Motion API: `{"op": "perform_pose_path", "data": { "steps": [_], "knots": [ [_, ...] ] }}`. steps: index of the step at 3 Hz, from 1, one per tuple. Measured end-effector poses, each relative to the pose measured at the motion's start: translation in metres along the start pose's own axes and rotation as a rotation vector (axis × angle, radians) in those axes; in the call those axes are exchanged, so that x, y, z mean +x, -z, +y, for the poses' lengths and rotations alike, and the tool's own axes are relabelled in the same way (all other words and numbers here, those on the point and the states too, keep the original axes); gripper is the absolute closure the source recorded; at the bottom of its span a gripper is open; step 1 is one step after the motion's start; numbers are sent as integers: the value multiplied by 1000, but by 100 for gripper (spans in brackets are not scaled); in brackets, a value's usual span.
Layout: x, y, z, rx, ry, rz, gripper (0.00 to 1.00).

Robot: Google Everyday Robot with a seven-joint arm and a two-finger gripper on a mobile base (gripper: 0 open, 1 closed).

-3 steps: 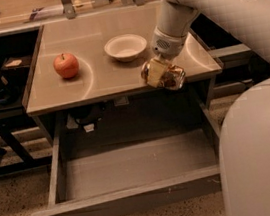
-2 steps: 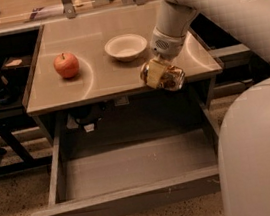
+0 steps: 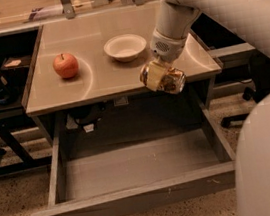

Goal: Place orange can into top drawer

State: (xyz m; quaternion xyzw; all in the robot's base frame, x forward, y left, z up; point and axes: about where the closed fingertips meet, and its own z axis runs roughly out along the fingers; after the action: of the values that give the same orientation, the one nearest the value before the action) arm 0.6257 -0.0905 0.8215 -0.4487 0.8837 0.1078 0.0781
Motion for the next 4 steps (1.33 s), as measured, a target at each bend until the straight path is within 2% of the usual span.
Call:
{"op": "perform_pose_path", "data": {
  "steps": [1,2,3,4],
  "knots": [
    [19,-2,26,-26,-43,-20,100],
    [42,-23,46,-108,-113,-52,100],
    [45,-26,48,-119,-120,-50,100],
    [47,-43,56,-129,-126,-33,100]
  ]
}}
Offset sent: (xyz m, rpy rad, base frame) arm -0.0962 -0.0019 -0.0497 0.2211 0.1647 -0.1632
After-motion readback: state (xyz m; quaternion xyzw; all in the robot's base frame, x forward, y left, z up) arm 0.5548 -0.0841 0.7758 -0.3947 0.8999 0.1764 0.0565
